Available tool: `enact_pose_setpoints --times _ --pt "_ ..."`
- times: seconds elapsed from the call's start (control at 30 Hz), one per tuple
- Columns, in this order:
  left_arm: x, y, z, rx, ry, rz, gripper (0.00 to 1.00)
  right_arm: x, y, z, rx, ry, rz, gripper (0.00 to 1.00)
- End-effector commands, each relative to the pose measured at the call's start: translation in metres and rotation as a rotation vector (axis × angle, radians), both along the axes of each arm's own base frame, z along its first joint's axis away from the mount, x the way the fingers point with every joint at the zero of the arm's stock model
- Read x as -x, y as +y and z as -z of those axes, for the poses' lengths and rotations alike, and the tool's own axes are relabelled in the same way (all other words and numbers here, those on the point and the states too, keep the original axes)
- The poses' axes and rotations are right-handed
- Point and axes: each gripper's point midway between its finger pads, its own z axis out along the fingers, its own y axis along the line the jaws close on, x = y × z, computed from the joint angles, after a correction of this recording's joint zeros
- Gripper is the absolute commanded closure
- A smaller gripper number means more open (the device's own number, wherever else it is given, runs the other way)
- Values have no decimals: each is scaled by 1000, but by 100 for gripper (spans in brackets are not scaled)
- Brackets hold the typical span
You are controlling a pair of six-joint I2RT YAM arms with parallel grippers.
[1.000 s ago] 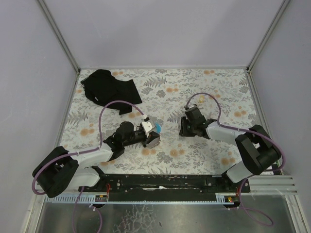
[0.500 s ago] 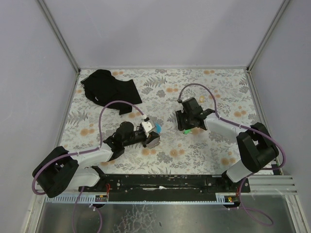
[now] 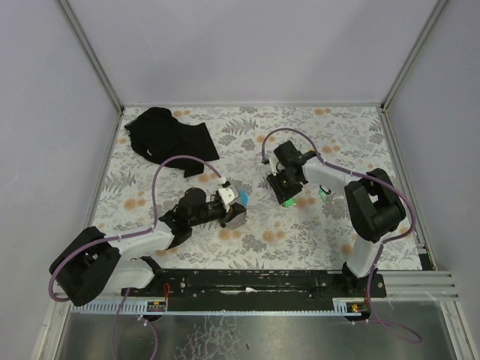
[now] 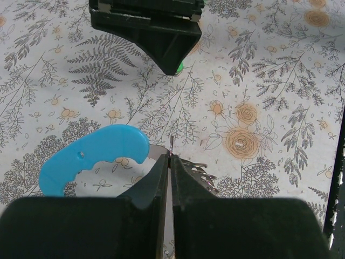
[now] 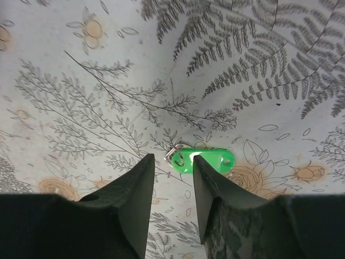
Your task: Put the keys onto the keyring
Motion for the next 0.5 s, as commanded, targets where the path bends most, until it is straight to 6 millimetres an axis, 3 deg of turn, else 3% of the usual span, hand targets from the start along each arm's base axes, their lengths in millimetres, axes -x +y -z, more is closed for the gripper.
enact_pose_setpoints --times 0.0,0.2,0.47 --pt "-3 -1 -14 35 -47 -3 99 -1 2 -9 -45 53 -52 59" --pt "-3 -1 -13 32 -47 2 99 1 4 -2 -52 87 -65 60" --pt "-3 -1 -14 33 -44 4 99 5 6 5 -58 126 -66 73"
